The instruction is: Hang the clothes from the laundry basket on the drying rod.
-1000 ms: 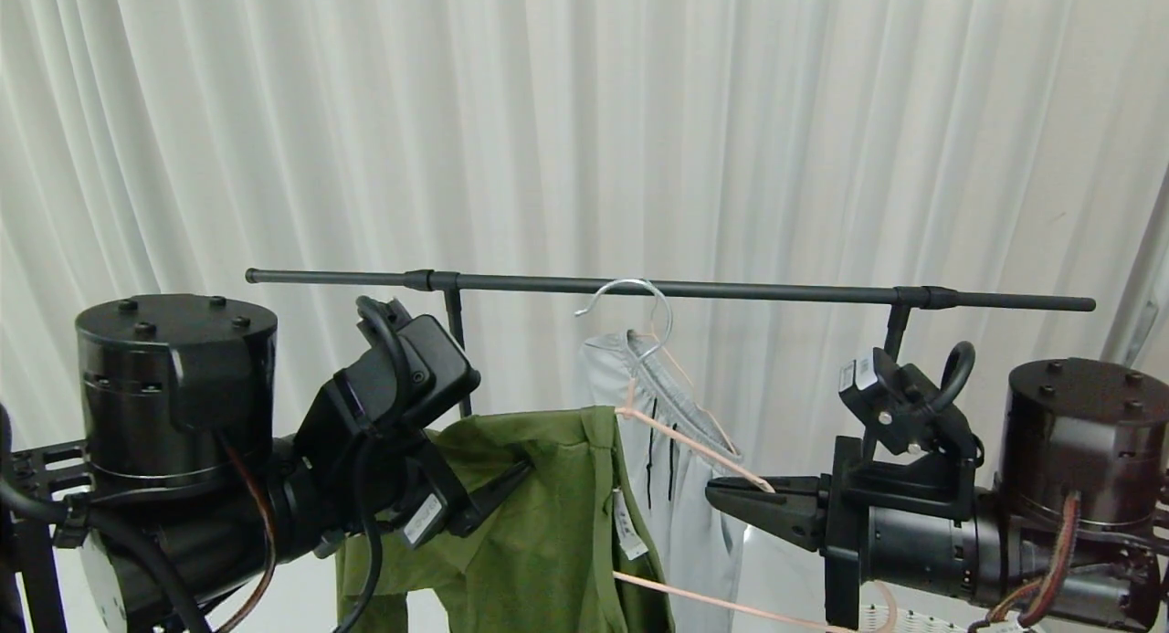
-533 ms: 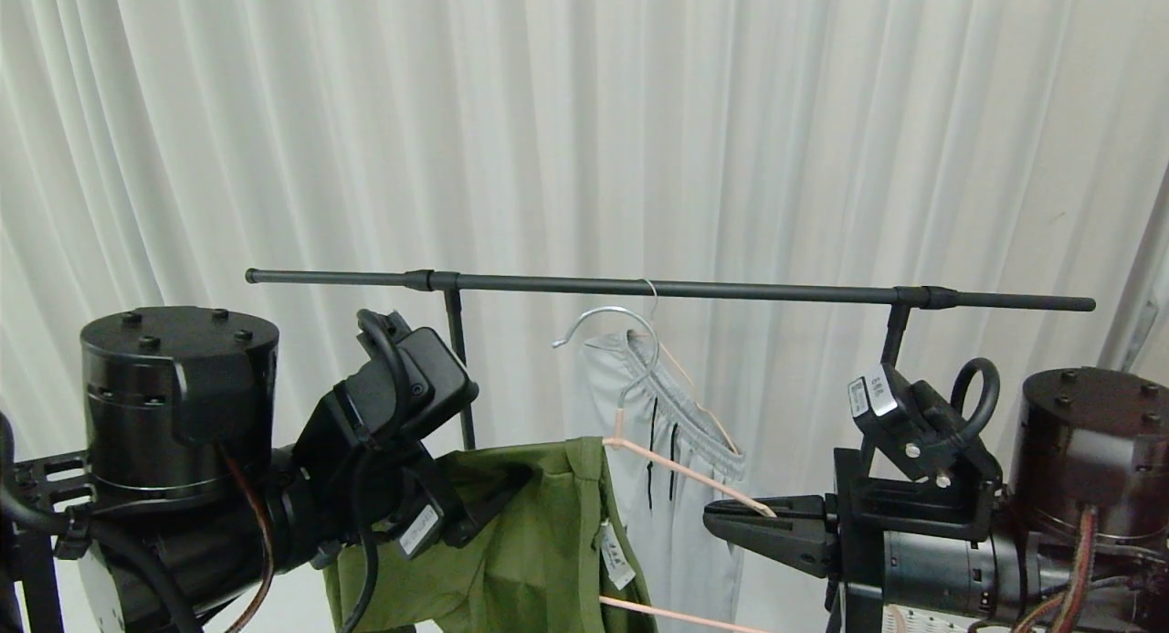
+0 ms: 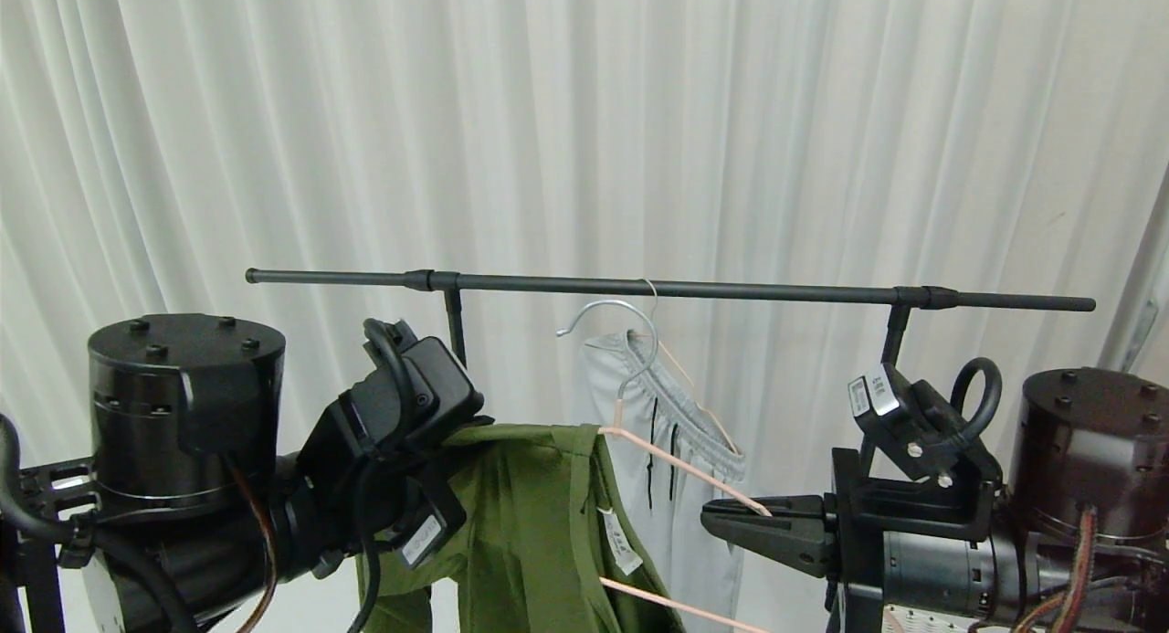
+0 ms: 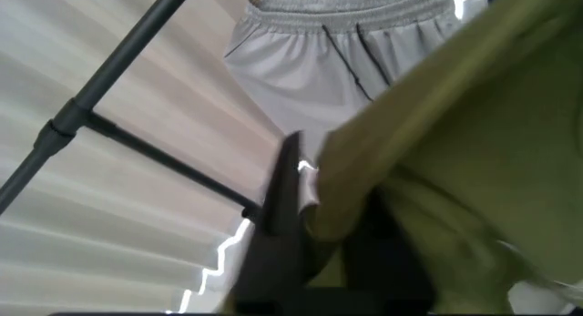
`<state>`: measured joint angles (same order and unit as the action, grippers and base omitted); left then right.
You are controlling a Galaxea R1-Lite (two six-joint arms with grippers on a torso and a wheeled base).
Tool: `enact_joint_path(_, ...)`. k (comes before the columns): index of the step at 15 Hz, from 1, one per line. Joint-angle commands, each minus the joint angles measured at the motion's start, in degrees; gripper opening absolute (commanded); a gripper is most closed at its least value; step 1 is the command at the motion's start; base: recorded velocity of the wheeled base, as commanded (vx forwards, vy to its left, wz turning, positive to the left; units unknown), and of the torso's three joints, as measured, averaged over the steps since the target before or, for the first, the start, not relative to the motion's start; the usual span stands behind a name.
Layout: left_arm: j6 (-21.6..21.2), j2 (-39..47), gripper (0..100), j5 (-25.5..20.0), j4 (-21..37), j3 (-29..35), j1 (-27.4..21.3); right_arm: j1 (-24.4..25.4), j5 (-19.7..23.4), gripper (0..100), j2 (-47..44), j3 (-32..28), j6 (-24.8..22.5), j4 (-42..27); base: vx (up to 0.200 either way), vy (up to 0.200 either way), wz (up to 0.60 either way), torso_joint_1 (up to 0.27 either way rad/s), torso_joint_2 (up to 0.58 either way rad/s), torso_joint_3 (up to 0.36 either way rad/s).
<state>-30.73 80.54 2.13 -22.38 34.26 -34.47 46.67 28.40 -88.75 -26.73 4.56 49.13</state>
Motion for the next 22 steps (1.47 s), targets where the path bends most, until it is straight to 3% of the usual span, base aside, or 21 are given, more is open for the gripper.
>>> enact_joint_path(1,0.1,0.3,0,0.4,-0.9,-0.1,0.1,-0.1,0.0,0,-0.3,-0.1,0.0,-0.3,0.0,0.0,0.0,0.0,0.0,0.0)
enact_joint_path(8,0.1,0.8,0,0.4,-5.8,-2.8,0.5,-0.9,-0.1,0,-0.1,-0.1,0.0,-0.3,0.0,0.0,0.0,0.0,0.0,0.0)
enact_joint_path(9,0.1,0.7,0,0.5,-7.6,-3.9,0.6,-1.0,-0.2,100,0.0,-0.1,0.0,-0.3,0.0,0.0,0.0,0.0,0.0,0.0)
enact_joint_path(13,0.1,0.8,0,1.4,-9.8,-4.6,3.3,-2.8,-1.0,100,0.3,-0.4,-0.2,-0.3,0.0,0.0,0.0,0.0,0.0,0.0)
enact_joint_path(19,2.6,2.1,0,15.8,-9.9,-3.3,5.4,-7.1,-5.0,100,-1.5,-1.2,-1.4,-0.8,0.0,0.0,0.0,0.0,0.0,0.0)
enact_joint_path(22,6.5,2.1,0,17.5,-10.2,0.3,5.3,-6.8,-10.4,100,-5.4,-1.6,-1.4,-0.8,0.0,0.0,0.0,0.0,0.0,0.0)
